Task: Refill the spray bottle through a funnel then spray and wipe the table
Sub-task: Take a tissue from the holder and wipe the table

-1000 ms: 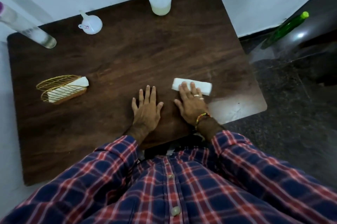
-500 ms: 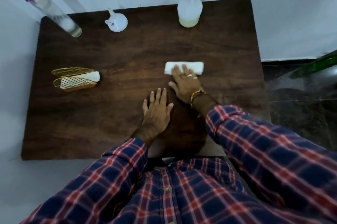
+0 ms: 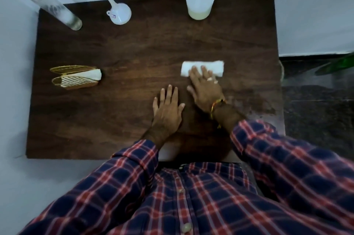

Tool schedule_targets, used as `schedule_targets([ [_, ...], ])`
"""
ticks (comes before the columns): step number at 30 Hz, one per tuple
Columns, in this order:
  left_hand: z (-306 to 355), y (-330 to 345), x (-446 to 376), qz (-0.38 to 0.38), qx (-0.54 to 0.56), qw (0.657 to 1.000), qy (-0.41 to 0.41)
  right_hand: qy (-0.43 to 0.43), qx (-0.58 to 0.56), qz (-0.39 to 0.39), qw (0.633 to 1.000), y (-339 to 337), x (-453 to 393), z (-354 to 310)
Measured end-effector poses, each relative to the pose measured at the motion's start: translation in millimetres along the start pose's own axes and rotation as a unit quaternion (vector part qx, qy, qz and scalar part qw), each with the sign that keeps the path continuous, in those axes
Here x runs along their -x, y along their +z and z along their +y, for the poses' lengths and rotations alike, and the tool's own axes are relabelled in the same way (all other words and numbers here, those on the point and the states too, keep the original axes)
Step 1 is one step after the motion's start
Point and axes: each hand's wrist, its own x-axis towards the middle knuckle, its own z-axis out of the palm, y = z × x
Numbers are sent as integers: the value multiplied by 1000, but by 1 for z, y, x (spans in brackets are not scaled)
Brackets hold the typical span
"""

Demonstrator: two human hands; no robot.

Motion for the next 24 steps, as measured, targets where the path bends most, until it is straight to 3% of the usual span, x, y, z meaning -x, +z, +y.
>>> schedule_targets([
  [3,2,5,4,12,-4,1000,3,-25,26,-15,999,19,54,-3],
  [8,0,14,15,3,-20,1000,4,129,-23,46,990,4,34,28],
  [14,-5,17,31,-6,-35,999,17,-27,11,-13,999,41,94,-23],
  [17,-12,14,40,-8,-46,998,35,41,-7,30,999,44,118,-8],
  [20,-19,17,50,-28,-60,995,69,120,-29,26,992,41,132,-2],
  [24,-25,23,61,-37,-83,989,115,93,-32,15,995,59,152,-43],
])
